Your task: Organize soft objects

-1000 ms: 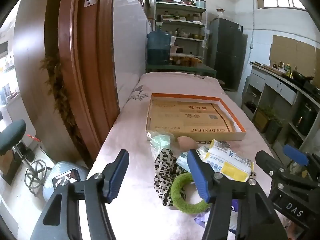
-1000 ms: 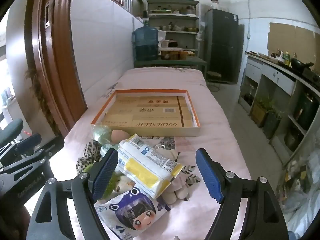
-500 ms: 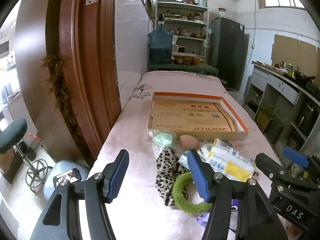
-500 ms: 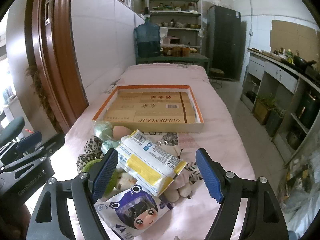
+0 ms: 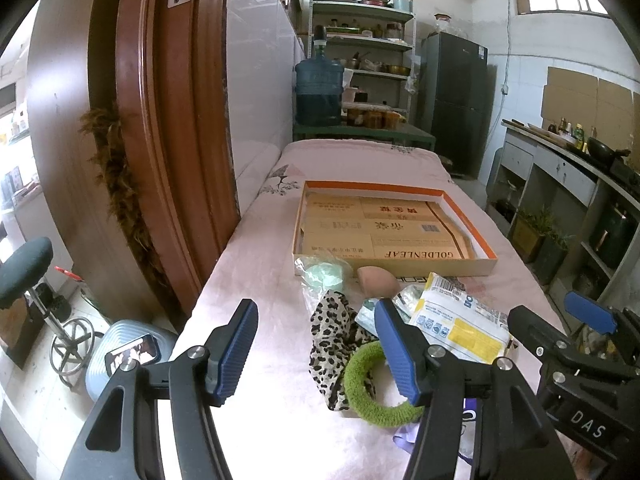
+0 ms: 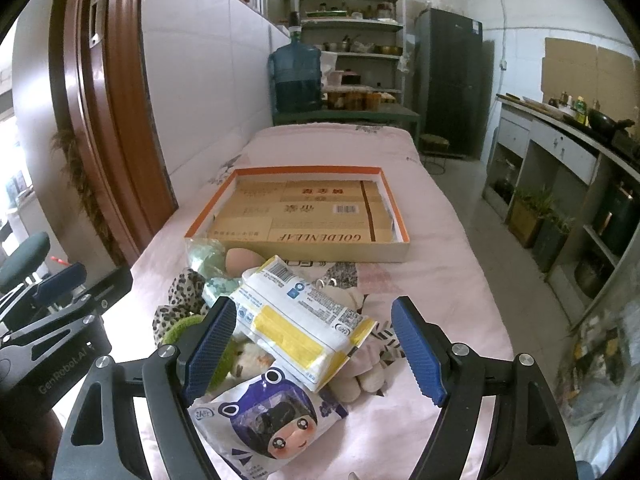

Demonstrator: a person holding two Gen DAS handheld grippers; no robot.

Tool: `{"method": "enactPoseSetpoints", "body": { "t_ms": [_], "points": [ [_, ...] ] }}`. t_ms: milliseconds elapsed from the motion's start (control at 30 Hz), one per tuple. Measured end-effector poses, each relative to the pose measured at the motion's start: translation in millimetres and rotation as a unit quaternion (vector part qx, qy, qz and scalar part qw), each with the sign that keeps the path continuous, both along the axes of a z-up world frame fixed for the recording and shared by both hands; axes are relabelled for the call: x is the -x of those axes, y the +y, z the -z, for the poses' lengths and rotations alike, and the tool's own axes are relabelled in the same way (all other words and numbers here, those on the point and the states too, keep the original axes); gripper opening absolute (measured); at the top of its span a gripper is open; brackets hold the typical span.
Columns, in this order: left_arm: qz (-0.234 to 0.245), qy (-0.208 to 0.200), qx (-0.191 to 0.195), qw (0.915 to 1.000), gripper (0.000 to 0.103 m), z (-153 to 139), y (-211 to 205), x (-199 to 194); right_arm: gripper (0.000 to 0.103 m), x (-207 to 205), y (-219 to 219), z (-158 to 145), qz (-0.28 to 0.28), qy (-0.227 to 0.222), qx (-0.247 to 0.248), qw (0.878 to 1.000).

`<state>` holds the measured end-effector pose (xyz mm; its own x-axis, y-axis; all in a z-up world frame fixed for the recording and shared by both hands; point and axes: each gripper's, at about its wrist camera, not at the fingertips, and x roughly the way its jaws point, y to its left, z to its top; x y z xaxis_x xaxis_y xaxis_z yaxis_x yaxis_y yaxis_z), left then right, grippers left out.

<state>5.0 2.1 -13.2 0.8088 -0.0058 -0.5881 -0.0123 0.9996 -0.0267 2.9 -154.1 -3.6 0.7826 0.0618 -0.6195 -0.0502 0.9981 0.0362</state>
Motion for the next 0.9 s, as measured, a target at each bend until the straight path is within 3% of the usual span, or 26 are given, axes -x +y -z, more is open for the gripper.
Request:
{"method": "enactPoseSetpoints", "body": {
  "t_ms": [900],
  "points": [
    [0.004,0.005,-0.001,1.0000,0.061,5.1,-2.4,-0.8,0.081,-0.3,1.0,4.7,-0.004,0.007,-0.001,1.000]
  ]
}}
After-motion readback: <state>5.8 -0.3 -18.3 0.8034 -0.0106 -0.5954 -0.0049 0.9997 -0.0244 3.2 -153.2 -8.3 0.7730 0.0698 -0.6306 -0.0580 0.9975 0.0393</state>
